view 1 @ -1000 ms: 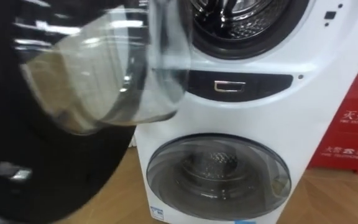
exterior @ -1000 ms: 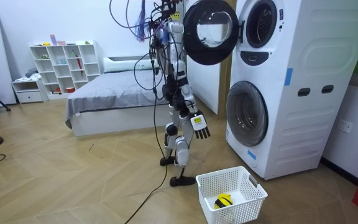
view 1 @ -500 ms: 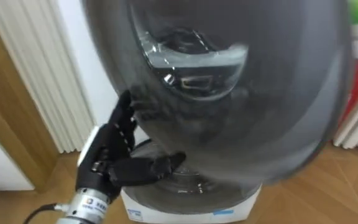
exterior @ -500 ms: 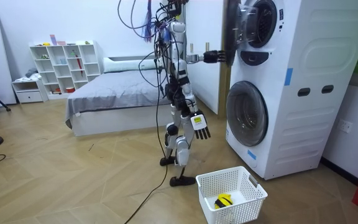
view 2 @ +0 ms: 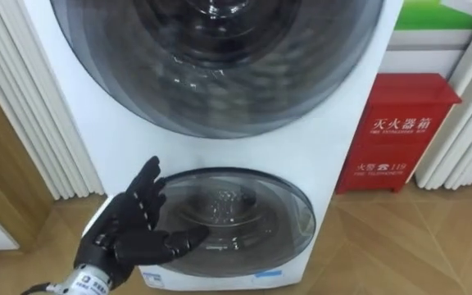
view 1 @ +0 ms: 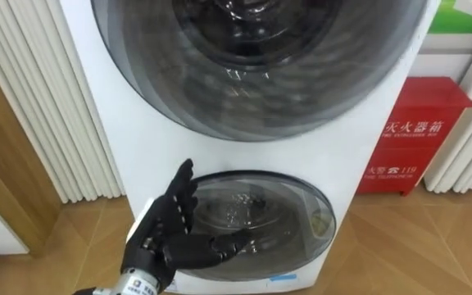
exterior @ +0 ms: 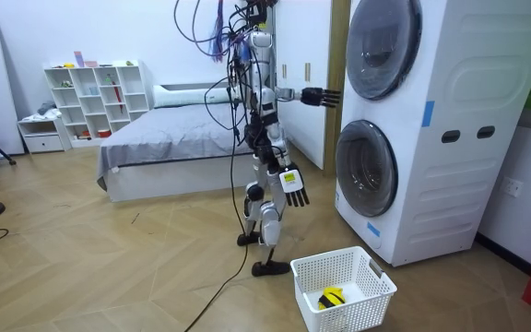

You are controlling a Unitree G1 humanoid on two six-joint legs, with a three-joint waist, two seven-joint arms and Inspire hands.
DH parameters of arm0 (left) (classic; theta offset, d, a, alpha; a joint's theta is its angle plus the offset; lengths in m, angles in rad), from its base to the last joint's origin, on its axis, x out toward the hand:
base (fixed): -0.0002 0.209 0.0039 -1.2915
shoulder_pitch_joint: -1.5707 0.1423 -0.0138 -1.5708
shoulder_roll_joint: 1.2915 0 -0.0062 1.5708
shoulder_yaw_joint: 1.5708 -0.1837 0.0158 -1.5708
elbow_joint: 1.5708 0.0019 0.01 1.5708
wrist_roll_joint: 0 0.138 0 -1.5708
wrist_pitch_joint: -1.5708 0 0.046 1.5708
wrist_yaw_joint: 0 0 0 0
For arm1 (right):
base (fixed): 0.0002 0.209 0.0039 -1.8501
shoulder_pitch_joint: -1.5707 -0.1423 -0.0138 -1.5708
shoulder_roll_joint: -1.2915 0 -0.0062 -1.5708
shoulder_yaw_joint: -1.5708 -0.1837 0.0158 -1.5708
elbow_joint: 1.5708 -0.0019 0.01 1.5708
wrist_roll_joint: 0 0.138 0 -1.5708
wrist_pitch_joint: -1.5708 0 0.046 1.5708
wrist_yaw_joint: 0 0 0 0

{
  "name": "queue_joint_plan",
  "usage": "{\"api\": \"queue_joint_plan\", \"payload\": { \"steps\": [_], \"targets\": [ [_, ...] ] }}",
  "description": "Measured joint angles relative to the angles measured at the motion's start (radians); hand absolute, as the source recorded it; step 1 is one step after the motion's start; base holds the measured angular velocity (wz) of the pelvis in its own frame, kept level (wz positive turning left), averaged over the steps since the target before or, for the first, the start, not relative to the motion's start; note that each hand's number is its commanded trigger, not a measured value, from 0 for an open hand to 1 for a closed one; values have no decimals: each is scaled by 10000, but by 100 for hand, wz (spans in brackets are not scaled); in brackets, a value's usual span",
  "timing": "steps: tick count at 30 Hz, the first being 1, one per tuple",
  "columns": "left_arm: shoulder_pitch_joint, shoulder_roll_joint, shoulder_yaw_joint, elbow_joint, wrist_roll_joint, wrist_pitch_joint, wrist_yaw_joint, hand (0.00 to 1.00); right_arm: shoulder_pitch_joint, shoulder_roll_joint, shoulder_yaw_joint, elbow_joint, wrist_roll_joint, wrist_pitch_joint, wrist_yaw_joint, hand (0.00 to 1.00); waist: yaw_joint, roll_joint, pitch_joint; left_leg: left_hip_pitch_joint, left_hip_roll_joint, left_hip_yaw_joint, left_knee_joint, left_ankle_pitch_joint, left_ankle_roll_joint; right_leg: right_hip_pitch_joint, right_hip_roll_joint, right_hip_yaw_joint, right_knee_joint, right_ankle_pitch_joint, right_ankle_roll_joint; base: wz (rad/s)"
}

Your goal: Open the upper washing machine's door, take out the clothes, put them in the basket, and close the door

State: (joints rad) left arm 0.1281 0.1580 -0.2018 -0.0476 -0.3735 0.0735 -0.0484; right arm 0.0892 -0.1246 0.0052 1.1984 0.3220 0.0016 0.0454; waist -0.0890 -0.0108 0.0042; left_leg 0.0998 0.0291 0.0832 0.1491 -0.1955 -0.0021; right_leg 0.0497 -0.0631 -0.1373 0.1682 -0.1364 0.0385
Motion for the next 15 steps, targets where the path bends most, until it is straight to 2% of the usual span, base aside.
{"api": "queue_joint_plan", "payload": {
  "steps": [3, 7, 10, 11, 13, 15],
  "targets": [
    [-21, -41, 0, 1147, 1192, -33, -4, 0, 1, -10, -56, -16, -117, 2, -6, 0, 46, 24, -14, 17, 7, 12, 13, 1, 0, 7, 15, 17, 13, 1, -3, -2],
    [69, -39, 2, 4135, 2204, -124, 36, 0, -11, -6, 59, -12, -123, 2, -1, 0, 139, 7, 1, 155, 49, 189, -5, -24, -39, 57, 66, 164, 7, 6, -12, -11],
    [103, -22, 48, 6615, 2617, -369, 173, 0, -5, -2, 78, -9, -154, -6, 11, 0, 165, -37, 25, 193, 72, 237, -107, -40, -59, 19, 107, 219, -19, 13, -27, -5],
    [129, -26, 81, 7081, 2705, -432, 222, 0, 3, 7, 85, -2, -135, -9, 8, 0, 182, -39, 25, 225, 81, 243, -158, -46, -67, 17, 120, 228, -32, 16, -31, -9],
    [305, -142, 615, 8814, 2813, -609, 437, 0, 108, 25, 90, -50, -133, -28, 18, 0, 320, -36, 23, 330, 118, 302, -191, -97, -97, 25, 165, 295, -54, 3, -49, -13],
    [619, -121, 1341, 9602, 2820, -818, 679, 0, 147, 38, 48, -14, -180, -33, 16, 0, 443, -41, 1, 346, 161, 303, -189, -136, -120, 44, 222, 351, -148, 0, -70, -11]
  ]
}}
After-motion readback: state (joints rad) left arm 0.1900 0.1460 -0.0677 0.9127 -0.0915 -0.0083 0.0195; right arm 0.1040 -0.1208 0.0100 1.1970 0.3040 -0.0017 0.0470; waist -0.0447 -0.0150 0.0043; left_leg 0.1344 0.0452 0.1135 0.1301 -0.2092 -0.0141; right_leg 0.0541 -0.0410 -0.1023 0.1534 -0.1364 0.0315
